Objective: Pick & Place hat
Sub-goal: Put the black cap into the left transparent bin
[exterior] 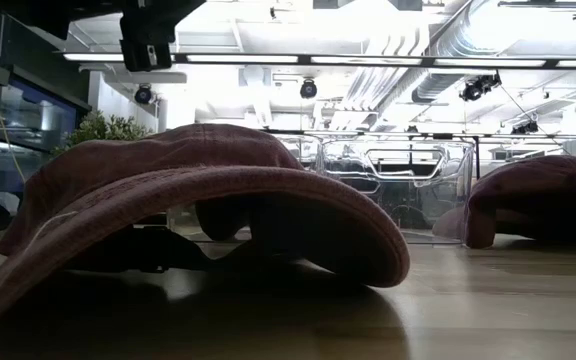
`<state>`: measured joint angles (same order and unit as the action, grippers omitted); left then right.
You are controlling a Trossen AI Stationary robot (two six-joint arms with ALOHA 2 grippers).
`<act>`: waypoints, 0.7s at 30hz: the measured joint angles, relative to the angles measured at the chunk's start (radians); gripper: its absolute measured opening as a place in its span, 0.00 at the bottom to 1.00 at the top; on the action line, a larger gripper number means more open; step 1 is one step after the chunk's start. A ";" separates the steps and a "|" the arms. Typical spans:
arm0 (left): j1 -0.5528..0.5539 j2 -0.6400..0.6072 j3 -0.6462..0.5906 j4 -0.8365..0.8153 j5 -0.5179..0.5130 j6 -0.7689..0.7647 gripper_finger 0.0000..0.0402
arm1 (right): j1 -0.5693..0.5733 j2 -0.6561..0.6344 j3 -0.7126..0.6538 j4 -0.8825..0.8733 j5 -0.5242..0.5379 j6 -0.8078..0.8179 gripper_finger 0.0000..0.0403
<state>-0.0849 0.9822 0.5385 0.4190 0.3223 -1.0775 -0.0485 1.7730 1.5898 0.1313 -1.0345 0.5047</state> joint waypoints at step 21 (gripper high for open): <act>0.000 0.003 0.000 0.000 0.004 -0.019 0.37 | -0.011 0.001 0.000 0.020 -0.005 0.022 0.00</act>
<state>-0.0849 0.9855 0.5385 0.4193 0.3258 -1.0966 -0.0597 1.7744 1.5898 0.1513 -1.0393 0.5263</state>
